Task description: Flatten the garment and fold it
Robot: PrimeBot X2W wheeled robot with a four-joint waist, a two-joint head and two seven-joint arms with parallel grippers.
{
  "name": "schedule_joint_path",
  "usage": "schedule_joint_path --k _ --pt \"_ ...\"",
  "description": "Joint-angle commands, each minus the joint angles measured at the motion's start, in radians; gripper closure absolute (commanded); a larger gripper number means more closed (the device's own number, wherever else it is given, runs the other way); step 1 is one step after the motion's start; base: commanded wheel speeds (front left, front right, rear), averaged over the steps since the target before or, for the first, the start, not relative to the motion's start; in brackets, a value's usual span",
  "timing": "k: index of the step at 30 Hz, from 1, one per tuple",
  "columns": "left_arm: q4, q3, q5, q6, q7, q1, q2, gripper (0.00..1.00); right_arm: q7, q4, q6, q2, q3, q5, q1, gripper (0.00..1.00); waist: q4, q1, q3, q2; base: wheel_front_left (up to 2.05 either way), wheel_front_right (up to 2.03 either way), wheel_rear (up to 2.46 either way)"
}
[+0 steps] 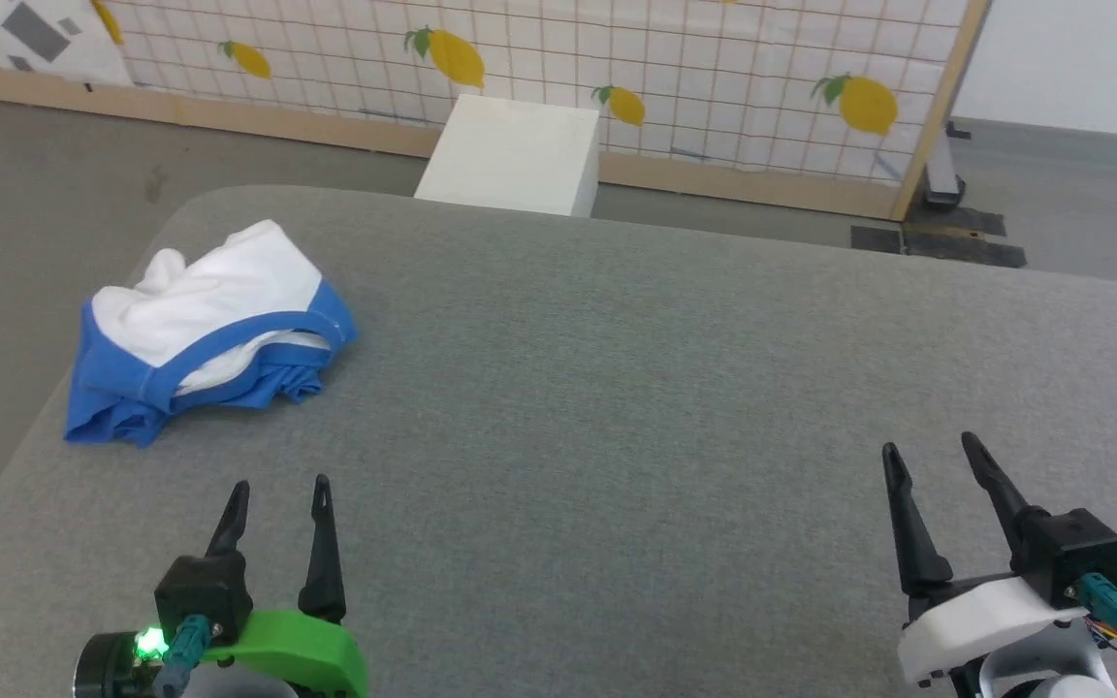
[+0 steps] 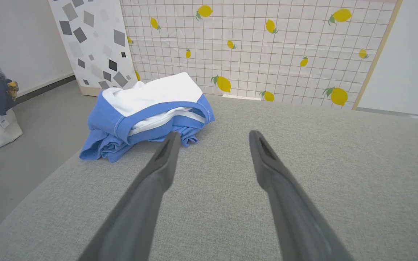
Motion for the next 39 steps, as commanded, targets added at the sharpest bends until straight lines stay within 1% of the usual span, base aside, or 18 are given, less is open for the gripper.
schedule_joint_path --k 1,12,25,39 --pt "-0.003 0.002 -0.014 0.006 -0.015 0.015 -0.003 0.00 -0.014 0.006 -0.001 0.001 0.006 -0.001 0.008 0.00 0.033 0.0000 -0.005 0.0000 0.00 0.00 0.00" --pt "0.000 0.006 -0.014 0.005 -0.037 0.039 -0.003 0.00 -0.037 0.018 -0.001 0.001 0.040 0.010 0.020 0.00 0.138 0.0000 -0.021 0.0000 0.00 0.00 0.00" --pt "0.008 0.018 -0.010 -0.009 -0.064 0.071 -0.002 0.00 -0.064 0.033 -0.001 0.001 0.058 0.023 0.033 0.00 0.260 0.0000 -0.045 0.0000 0.00 0.00 0.00" --pt "0.013 0.019 -0.021 -0.005 -0.093 0.098 -0.003 0.00 -0.092 0.045 -0.001 0.001 0.064 0.020 0.041 0.00 0.335 0.0000 -0.050 0.0000 -0.05 -0.05 -0.05"
